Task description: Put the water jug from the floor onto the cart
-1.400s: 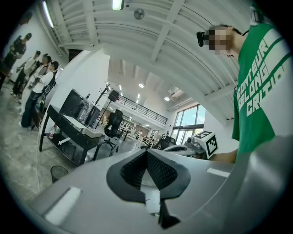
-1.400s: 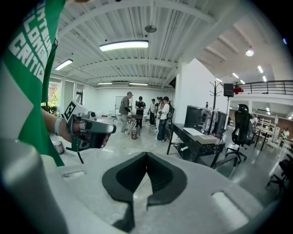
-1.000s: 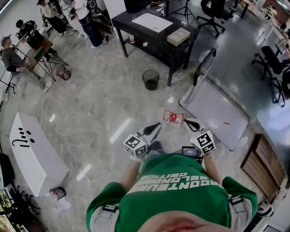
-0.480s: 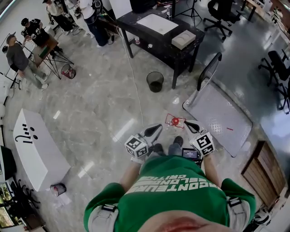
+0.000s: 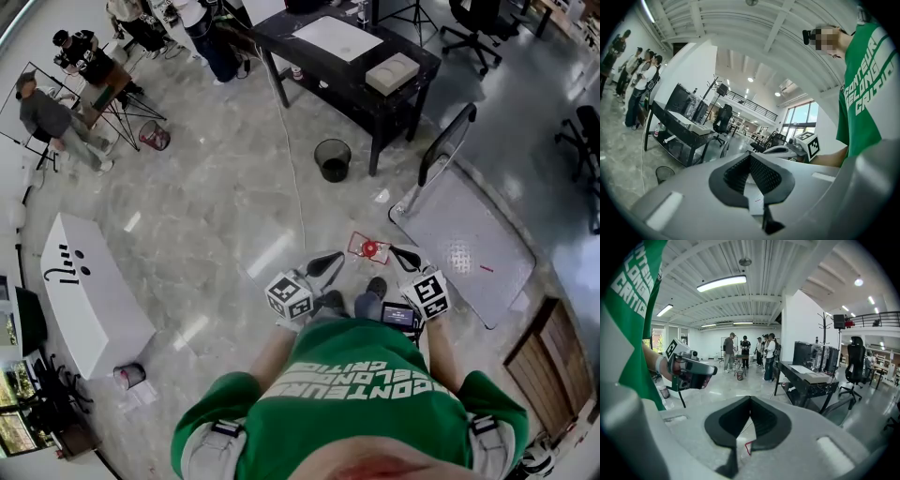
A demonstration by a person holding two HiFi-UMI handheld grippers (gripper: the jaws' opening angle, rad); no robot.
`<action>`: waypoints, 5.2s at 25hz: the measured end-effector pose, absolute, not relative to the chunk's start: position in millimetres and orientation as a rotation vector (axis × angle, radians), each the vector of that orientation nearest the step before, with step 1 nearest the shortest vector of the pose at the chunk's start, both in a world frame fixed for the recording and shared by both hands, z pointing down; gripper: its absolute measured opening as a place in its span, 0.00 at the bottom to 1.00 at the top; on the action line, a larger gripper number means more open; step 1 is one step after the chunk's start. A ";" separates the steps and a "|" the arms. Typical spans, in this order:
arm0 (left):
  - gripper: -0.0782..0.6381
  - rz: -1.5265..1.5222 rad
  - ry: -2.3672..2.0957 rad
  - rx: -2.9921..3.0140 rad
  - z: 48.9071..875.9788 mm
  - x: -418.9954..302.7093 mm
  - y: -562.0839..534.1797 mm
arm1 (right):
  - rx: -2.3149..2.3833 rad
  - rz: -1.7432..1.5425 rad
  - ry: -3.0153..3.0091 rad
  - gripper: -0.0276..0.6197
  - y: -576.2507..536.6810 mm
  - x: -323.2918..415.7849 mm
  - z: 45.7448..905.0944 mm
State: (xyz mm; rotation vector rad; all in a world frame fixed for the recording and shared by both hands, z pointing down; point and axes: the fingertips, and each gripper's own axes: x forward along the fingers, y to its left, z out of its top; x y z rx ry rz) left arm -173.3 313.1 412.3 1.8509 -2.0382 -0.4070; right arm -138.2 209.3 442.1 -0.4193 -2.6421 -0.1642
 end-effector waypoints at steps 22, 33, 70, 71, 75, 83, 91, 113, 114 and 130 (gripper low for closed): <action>0.13 -0.341 -1.977 1.713 511.3 -208.8 277.2 | -0.493 -0.064 -2.504 0.03 168.9 -169.2 536.1; 0.13 -0.426 -1.913 1.575 613.5 -219.2 275.5 | -0.438 0.062 -2.362 0.03 159.8 -158.3 649.3; 0.44 -0.017 -1.533 1.261 989.3 -245.9 215.2 | 0.176 0.489 -1.907 0.42 102.6 -129.2 1017.1; 0.40 -0.017 -1.534 1.258 991.0 -245.5 215.0 | 0.180 0.498 -1.912 0.41 102.0 -129.3 1017.9; 0.24 -0.029 -1.509 1.235 996.6 -244.2 215.9 | 0.201 0.589 -1.932 0.13 101.6 -131.0 1018.9; 0.22 -0.084 -1.508 1.205 986.2 -247.9 223.7 | 0.190 0.652 -1.976 0.11 109.9 -146.2 1002.1; 0.23 -0.188 -1.515 1.302 880.7 -219.4 222.5 | 0.158 0.674 -2.032 0.10 110.3 -122.2 902.7; 0.24 -0.489 -1.731 1.731 457.7 -238.0 225.4 | 0.103 0.443 -2.466 0.11 112.6 -146.1 483.2; 0.25 -0.496 -1.731 1.741 453.2 -238.3 227.9 | 0.103 0.436 -2.473 0.11 115.8 -146.6 479.0; 0.25 -0.412 -1.397 1.933 457.4 -172.1 110.4 | 0.396 0.584 -2.453 0.12 36.5 -62.2 477.4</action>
